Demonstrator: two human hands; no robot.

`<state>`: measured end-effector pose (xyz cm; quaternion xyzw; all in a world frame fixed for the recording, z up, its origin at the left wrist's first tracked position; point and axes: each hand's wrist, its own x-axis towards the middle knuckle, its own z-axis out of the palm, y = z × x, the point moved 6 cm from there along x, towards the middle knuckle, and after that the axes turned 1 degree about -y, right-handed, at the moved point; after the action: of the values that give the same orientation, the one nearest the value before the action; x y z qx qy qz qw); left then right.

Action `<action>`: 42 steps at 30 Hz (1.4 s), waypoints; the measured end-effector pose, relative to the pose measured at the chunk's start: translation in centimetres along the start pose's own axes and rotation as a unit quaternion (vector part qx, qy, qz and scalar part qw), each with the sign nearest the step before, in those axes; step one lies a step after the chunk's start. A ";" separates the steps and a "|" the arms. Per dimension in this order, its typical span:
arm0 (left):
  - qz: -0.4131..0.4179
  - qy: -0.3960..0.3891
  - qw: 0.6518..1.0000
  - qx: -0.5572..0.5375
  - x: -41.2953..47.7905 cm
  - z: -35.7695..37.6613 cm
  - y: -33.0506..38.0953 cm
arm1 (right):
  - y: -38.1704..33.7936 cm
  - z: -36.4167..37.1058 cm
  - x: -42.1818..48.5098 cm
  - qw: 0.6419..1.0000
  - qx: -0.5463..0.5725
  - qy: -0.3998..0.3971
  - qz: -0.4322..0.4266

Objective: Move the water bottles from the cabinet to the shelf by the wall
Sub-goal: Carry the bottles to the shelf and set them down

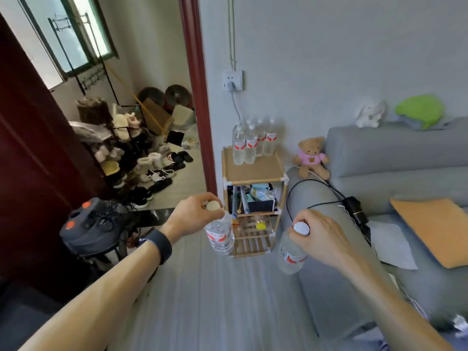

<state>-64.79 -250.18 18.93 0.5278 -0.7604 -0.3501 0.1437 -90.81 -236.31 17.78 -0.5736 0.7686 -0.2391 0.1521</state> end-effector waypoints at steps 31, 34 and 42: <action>0.048 -0.096 0.956 0.275 56.4 11.1 12.2 | 15.2 0.6 56.5 0.988 -0.008 -0.145 -0.055; 0.038 -0.084 0.950 0.299 58.3 12.0 12.5 | 15.3 1.7 59.8 0.977 -0.017 -0.191 -0.089; 0.001 -0.059 0.950 0.307 61.6 12.1 11.5 | 15.3 3.6 64.6 0.963 -0.003 -0.237 -0.125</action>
<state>-104.69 -299.00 8.83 0.5241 -0.8387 -0.1303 -0.0703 -120.48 -295.20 9.07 -0.7058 0.6333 -0.1113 0.2972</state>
